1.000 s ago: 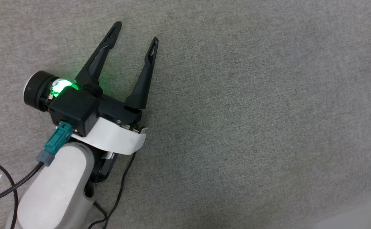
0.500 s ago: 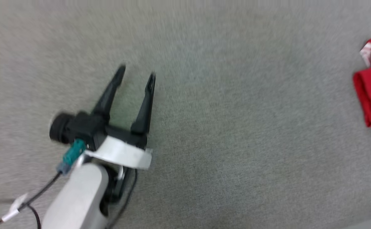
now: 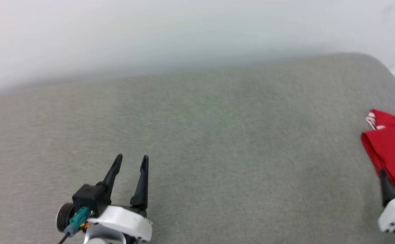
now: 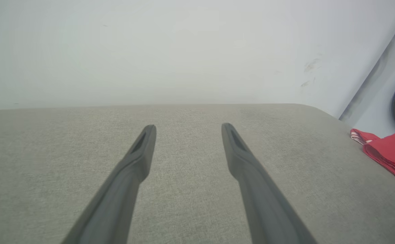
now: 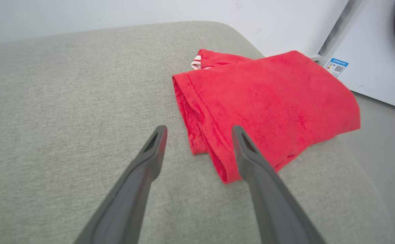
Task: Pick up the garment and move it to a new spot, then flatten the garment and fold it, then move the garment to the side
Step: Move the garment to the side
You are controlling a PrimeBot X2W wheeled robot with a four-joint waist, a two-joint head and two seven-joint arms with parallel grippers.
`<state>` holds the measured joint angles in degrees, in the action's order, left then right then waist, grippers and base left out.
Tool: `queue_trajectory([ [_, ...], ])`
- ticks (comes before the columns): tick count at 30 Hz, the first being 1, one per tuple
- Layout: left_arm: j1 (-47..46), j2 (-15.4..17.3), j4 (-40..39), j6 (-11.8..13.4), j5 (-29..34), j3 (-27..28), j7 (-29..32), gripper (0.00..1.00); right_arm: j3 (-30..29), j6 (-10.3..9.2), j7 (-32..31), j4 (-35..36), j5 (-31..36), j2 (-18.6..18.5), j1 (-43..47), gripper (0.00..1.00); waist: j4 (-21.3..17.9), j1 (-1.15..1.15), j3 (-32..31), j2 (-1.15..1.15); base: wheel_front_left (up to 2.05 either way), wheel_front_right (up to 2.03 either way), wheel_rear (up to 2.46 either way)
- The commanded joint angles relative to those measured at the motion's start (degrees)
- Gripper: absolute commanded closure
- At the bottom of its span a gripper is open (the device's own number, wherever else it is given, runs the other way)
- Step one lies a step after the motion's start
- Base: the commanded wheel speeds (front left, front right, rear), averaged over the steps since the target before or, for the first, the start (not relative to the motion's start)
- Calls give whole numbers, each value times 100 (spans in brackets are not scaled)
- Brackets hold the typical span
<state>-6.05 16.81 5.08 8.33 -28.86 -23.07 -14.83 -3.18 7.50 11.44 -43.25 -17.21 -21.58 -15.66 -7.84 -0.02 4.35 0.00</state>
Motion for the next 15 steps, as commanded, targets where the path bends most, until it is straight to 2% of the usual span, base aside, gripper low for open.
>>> queue_trajectory([
  [1,86,18,12,25,-21,13,-25,0,23,-2,7,127,12,70,141,0,455,2,-478,0,0,0,0],
  [9,365,211,-22,205,-49,199,-17,0,-16,-3,-325,2037,182,888,984,0,979,2,-701,0,0,0,0],
  [15,497,382,25,227,-98,349,-23,0,-52,-3,-634,3448,548,1326,1598,0,1110,2,-787,0,0,0,0],
])
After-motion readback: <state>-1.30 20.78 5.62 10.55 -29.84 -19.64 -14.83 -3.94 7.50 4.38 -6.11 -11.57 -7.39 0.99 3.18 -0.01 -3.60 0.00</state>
